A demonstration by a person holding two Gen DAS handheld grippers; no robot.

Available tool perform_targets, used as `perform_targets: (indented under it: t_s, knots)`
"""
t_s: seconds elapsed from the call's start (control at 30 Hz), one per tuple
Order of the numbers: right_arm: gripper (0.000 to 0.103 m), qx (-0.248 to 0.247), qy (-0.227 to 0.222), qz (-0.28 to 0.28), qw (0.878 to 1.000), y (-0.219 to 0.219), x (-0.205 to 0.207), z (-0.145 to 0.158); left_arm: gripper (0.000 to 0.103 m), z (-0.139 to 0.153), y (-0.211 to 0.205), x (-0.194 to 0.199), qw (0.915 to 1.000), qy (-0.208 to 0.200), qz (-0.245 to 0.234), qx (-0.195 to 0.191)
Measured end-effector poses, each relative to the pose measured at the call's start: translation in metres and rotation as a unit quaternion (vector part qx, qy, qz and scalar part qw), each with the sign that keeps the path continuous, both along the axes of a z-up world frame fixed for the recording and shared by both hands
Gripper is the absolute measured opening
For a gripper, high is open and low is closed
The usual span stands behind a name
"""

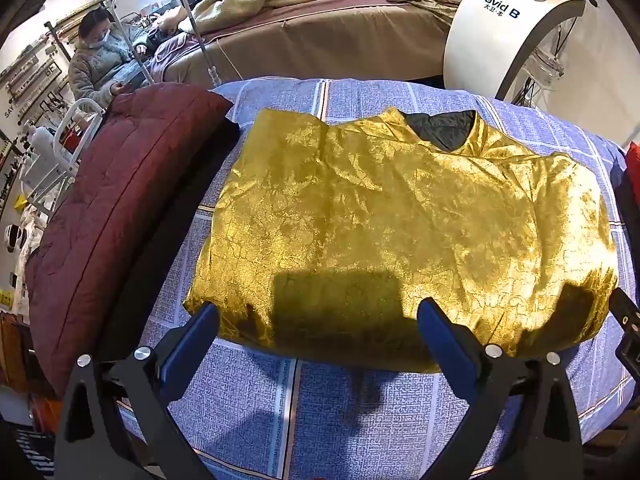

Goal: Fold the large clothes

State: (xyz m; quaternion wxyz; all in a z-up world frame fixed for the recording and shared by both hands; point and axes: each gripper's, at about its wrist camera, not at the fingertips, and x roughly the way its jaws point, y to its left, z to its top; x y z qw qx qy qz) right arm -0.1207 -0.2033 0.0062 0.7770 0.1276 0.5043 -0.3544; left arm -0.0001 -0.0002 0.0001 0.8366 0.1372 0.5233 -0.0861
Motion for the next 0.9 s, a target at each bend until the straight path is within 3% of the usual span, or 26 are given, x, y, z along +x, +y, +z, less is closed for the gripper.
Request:
perform_targets:
  t_s: [0.9]
  knots:
    - [0.097,0.012,-0.007,0.022,1.0,0.0063,0.0044,0.0009,0.097,-0.0035,-0.0021,0.0036,1.0,-0.006,-0.003,0.002]
